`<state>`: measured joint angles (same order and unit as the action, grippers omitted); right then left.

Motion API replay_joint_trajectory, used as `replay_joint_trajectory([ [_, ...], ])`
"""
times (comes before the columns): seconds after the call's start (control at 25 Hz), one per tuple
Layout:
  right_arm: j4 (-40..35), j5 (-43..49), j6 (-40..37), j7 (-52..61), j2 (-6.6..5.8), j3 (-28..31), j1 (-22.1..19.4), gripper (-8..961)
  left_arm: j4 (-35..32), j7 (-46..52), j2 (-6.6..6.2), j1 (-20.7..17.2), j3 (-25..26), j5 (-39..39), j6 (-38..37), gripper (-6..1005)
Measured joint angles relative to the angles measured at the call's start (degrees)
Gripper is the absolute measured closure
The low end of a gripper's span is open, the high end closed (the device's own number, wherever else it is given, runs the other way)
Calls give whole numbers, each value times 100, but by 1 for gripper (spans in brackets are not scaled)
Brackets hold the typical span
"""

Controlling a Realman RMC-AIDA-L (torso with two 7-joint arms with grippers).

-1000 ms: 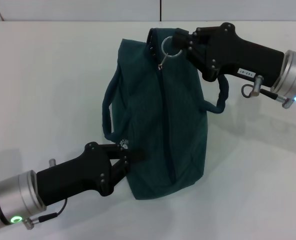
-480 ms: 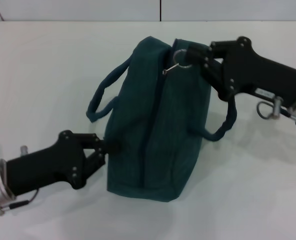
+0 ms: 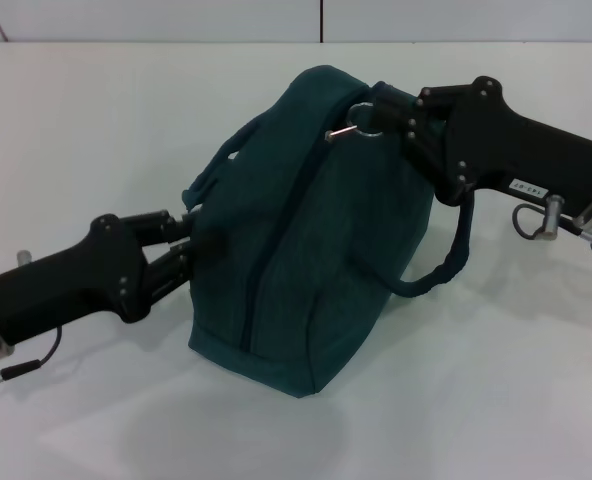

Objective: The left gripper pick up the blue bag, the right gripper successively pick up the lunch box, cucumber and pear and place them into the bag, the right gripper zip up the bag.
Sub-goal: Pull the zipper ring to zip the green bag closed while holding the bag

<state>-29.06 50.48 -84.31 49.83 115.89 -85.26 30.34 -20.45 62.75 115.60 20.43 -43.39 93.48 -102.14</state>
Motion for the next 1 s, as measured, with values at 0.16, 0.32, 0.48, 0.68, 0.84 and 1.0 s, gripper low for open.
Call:
replay_joint_trajectory([
  [0.16, 11, 15, 37, -81, 2, -14, 1, 939, -148, 551, 12, 44, 48, -53, -166, 748],
  [0.32, 14, 20, 37, -210, 11, -75, 1, 939, -426, 1312, 68, 190, 43, -43, -169, 659],
  [0.48, 15, 23, 35, -291, 12, -148, -4, 939, -631, 1990, 104, 391, 8, 15, 17, 569],
  [0.68, 15, 12, 13, -408, 13, -166, -43, 940, -692, 2852, 99, 723, -5, 431, 213, 395],
  [0.84, 15, -15, -8, -432, 12, -148, -52, 940, -912, 3295, 101, 791, -2, 648, 405, 347],
  [1.0, 15, -25, -10, -434, 5, -123, -64, 940, -1092, 3448, 99, 787, -6, 651, 431, 395],
])
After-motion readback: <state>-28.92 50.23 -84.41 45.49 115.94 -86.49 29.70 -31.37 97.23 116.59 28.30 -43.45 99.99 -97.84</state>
